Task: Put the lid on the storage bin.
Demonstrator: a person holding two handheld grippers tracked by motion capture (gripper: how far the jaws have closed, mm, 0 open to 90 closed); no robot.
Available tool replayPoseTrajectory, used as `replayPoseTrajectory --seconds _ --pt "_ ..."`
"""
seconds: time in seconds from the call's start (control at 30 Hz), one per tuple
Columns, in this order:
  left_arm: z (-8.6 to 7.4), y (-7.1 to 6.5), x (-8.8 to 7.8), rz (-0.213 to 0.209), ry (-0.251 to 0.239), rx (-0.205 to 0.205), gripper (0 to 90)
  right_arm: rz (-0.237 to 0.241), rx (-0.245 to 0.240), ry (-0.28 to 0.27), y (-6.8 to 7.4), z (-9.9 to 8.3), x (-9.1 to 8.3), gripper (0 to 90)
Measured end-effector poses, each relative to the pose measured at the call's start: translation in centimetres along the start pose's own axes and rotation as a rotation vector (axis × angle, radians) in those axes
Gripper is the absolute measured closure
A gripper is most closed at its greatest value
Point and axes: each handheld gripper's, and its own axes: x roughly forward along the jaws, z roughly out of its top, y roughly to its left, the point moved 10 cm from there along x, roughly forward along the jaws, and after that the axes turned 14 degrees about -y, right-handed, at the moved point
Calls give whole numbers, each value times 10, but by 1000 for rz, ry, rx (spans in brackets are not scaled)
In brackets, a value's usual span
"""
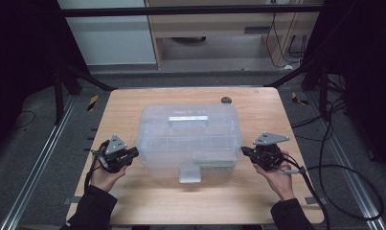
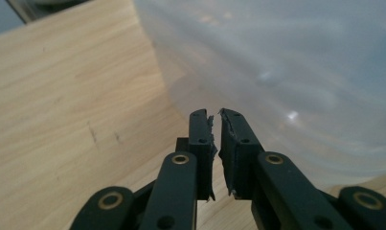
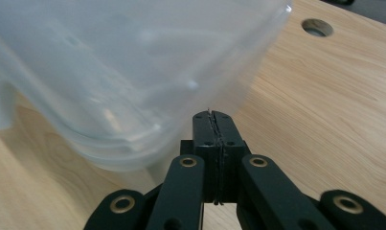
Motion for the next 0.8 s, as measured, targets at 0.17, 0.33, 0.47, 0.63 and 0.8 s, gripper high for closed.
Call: replayPoseTrajectory --seconds 0.17,0.33,0.47,0.63,0.8 --pt "-15 23 1 72 9 -54 763 -61 27 8 -20 -12 -2 865" --pt "-26 39 2 136 11 -86 646 -110 52 7 -37 -22 -5 781" --pt "-32 47 2 158 7 -99 556 -154 65 -13 -52 -28 -8 673" --pt "-34 54 2 178 -4 -105 441 -220 73 -39 -71 -34 -14 515" --pt "-40 65 -1 217 1 -113 358 -260 79 -42 -84 -42 -17 383"
